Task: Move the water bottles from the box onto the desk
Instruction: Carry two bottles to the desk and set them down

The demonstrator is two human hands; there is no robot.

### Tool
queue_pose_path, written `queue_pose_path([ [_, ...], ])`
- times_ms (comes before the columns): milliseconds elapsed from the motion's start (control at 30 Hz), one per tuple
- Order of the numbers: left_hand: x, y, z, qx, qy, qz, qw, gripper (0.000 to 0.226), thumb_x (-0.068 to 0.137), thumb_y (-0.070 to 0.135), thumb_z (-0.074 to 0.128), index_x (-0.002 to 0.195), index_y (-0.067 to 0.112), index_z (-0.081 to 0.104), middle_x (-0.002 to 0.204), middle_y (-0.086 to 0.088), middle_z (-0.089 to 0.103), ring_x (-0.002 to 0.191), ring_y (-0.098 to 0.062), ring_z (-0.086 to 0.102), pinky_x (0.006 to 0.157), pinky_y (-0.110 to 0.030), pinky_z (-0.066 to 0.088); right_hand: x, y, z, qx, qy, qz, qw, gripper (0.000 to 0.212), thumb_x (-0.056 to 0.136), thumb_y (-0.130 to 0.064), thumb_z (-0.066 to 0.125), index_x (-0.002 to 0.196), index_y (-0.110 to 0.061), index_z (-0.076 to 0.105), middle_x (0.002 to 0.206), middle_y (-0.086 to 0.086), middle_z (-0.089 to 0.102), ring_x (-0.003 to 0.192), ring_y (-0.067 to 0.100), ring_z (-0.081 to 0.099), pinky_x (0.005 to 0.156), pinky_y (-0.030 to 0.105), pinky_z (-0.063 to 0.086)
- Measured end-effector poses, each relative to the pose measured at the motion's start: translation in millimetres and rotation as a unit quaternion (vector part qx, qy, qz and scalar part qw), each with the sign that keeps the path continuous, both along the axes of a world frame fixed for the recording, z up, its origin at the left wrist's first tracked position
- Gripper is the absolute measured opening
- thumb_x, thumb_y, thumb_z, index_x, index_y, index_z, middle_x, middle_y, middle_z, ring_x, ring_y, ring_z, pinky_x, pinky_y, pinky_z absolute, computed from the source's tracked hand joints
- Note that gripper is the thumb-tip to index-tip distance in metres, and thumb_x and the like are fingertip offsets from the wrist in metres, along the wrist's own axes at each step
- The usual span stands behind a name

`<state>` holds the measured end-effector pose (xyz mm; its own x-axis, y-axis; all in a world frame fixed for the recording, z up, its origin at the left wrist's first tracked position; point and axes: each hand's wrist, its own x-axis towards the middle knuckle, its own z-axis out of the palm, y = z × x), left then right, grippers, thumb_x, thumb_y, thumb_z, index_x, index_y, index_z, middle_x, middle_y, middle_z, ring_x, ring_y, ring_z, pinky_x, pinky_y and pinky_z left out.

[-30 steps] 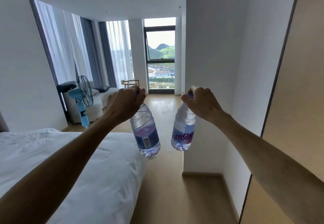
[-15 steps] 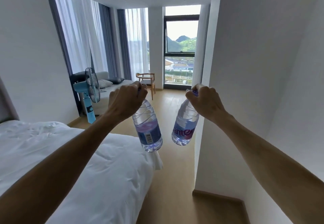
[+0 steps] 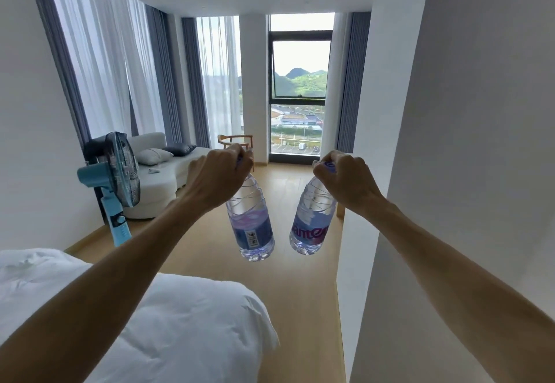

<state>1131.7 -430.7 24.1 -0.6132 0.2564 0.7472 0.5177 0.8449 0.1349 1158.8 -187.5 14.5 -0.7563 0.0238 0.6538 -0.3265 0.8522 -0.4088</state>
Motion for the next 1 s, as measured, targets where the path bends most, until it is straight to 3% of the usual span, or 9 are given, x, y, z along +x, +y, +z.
queue_pose_path([
  [167, -95, 2, 0, 0.02, -0.005, 0.013, 1.0, 0.035, 0.101, 0.039, 0.035, 0.078, 0.016, 0.05, 0.057, 0.006, 0.045, 0.052, -0.015, 0.049, 0.055, -0.028, 0.041, -90, 3, 2, -0.01, 0.0, -0.003, 1.0, 0.029, 0.095, -0.03, 0.053, 0.102, -0.004, 0.063, 0.087, 0.006, 0.065, 0.075, 0.02, 0.061, 0.059, 0.023, 0.044],
  [267, -150, 6, -3, 0.022, -0.006, 0.011, 1.0, 0.036, 0.101, 0.042, 0.034, 0.076, 0.019, 0.047, 0.055, 0.006, 0.044, 0.05, -0.016, 0.049, 0.057, -0.03, 0.045, -146, 7, -3, -0.016, -0.001, 0.003, 1.0, 0.028, 0.095, -0.029, 0.053, 0.1, -0.003, 0.063, 0.086, 0.008, 0.067, 0.074, 0.022, 0.063, 0.062, 0.026, 0.049],
  [367, -209, 12, -6, 0.015, -0.003, 0.013, 1.0, 0.037, 0.101, 0.04, 0.035, 0.076, 0.017, 0.049, 0.055, 0.008, 0.045, 0.049, -0.013, 0.05, 0.056, -0.029, 0.045, -208, 14, -7, -0.018, 0.003, 0.01, 1.0, 0.028, 0.094, -0.028, 0.054, 0.099, -0.003, 0.064, 0.086, 0.01, 0.068, 0.073, 0.023, 0.064, 0.068, 0.031, 0.054],
  [633, -369, 41, 12, -0.003, -0.006, 0.035, 0.999, 0.038, 0.101, 0.039, 0.033, 0.076, 0.016, 0.05, 0.056, 0.004, 0.05, 0.051, -0.013, 0.052, 0.057, -0.028, 0.038, -379, 43, 9, -0.006, -0.008, 0.048, 0.999, 0.028, 0.093, -0.027, 0.056, 0.101, -0.002, 0.066, 0.09, 0.011, 0.07, 0.071, 0.023, 0.065, 0.056, 0.021, 0.051],
  [800, -455, 60, 19, 0.003, 0.002, 0.051, 0.999, 0.039, 0.101, 0.041, 0.032, 0.075, 0.016, 0.048, 0.056, 0.002, 0.051, 0.053, -0.017, 0.053, 0.058, -0.029, 0.038, -472, 59, 16, -0.028, -0.006, 0.051, 0.998, 0.028, 0.093, -0.029, 0.055, 0.1, -0.004, 0.065, 0.09, 0.011, 0.07, 0.072, 0.026, 0.067, 0.066, 0.038, 0.06],
  [900, -508, 72, 18, 0.004, 0.005, 0.053, 0.999, 0.041, 0.101, 0.042, 0.031, 0.077, 0.015, 0.05, 0.058, 0.001, 0.054, 0.055, -0.018, 0.055, 0.057, -0.029, 0.038, -524, 69, 14, -0.032, -0.004, 0.049, 0.998, 0.027, 0.093, -0.028, 0.055, 0.097, -0.003, 0.065, 0.088, 0.011, 0.069, 0.071, 0.027, 0.066, 0.065, 0.038, 0.059],
  [1000, -564, 82, 11, 0.018, -0.006, 0.051, 0.999, 0.047, 0.097, 0.048, 0.027, 0.083, 0.014, 0.055, 0.061, -0.001, 0.056, 0.061, -0.028, 0.059, 0.062, -0.036, 0.049, -576, 80, 8, -0.027, -0.003, 0.044, 0.999, 0.028, 0.093, -0.027, 0.055, 0.097, -0.002, 0.065, 0.086, 0.008, 0.067, 0.068, 0.025, 0.063, 0.062, 0.033, 0.055],
])
